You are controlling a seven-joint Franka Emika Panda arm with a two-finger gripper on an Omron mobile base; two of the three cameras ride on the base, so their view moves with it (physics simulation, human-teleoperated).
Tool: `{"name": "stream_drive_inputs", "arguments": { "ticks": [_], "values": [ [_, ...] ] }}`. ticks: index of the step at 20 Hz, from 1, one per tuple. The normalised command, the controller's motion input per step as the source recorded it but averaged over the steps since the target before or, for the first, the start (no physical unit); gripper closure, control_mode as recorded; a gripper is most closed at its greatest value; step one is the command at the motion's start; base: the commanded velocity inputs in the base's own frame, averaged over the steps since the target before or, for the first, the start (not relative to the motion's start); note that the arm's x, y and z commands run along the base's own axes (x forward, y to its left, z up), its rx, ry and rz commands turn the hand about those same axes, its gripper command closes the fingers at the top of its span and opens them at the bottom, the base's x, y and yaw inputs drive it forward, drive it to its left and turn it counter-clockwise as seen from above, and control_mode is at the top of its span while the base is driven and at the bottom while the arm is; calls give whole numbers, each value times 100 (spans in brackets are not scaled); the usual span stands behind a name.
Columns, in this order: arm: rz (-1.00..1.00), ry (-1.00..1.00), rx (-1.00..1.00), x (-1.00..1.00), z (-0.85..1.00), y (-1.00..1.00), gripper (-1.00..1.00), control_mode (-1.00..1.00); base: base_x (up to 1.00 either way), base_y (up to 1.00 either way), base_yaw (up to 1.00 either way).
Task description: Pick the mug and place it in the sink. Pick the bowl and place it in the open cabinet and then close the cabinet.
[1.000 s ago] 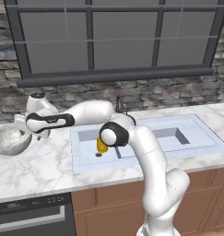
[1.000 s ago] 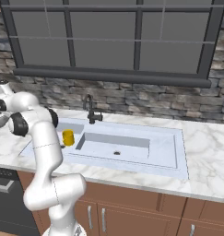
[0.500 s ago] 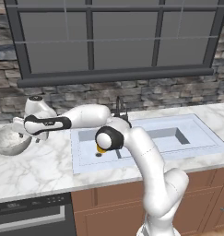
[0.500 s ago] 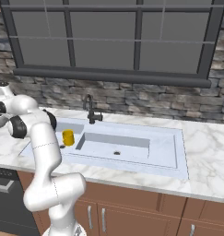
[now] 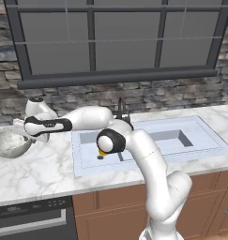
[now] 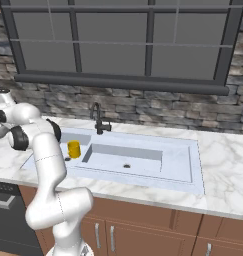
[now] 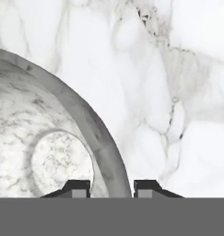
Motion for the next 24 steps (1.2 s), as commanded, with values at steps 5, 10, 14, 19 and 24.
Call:
{"name": "stream_drive_inputs", "arguments": {
  "ticks": [5,10,14,19,24],
  "values": [
    [0,0,0,-7,1,-10,100,-100,0,0,0],
    [-5,-5,-5,-55,36,-64,100,-100,0,0,0],
    [-4,-12,-4,-84,63,-92,100,-100,0,0,0],
    [-9,-9,16,-100,71,-100,100,-100,0,0,0],
    [-12,-1,16,-98,48,-100,100,-100,0,0,0]
  ]
}}
